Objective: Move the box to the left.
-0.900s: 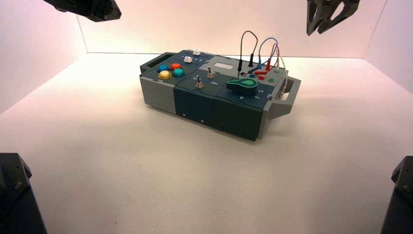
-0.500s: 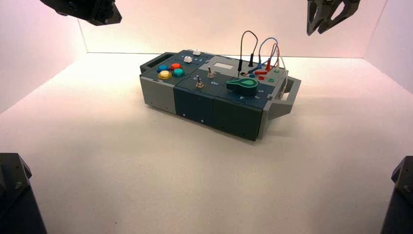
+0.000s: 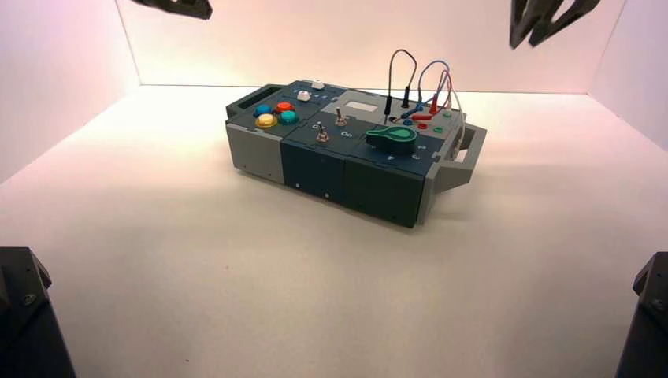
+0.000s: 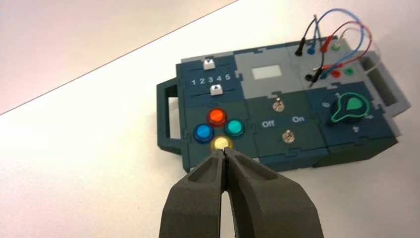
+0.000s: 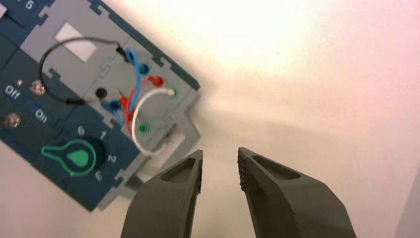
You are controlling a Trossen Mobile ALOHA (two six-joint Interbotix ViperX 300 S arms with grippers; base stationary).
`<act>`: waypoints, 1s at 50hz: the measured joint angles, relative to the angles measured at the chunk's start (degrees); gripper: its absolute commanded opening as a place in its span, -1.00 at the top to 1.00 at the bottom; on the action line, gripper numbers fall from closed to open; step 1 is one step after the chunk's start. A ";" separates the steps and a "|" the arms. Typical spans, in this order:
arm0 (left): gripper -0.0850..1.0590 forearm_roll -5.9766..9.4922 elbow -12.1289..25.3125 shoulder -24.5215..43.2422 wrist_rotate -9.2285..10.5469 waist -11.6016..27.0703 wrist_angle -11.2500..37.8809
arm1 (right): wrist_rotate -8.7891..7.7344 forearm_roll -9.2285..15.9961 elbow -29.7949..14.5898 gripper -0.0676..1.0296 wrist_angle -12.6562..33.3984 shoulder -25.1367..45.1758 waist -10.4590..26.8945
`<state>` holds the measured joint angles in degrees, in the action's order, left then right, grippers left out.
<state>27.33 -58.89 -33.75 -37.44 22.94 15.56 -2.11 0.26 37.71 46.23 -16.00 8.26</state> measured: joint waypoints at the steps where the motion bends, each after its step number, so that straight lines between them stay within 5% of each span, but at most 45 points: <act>1: 0.91 0.00 0.26 0.00 0.09 0.00 0.26 | 0.26 0.00 0.53 0.15 -0.09 -0.97 0.09; 11: 0.91 0.18 0.70 -2.20 5.98 0.00 -2.29 | 3.25 0.00 6.86 0.16 -2.37 -9.58 0.09; 18: 0.91 0.18 0.70 -4.13 8.17 0.00 -1.23 | 5.54 0.00 10.90 0.22 -2.55 -13.97 0.00; 33: 0.91 -0.26 6.42 -0.18 8.35 -0.09 8.35 | 10.99 0.44 16.70 0.36 -2.55 -19.95 -0.09; 50: 0.91 -2.64 13.80 11.69 8.00 -3.87 17.93 | 13.10 3.08 17.40 0.46 -2.81 -18.11 -0.09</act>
<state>24.70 -45.09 -22.06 -29.44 19.07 33.49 10.99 3.34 55.11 43.42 -34.10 8.17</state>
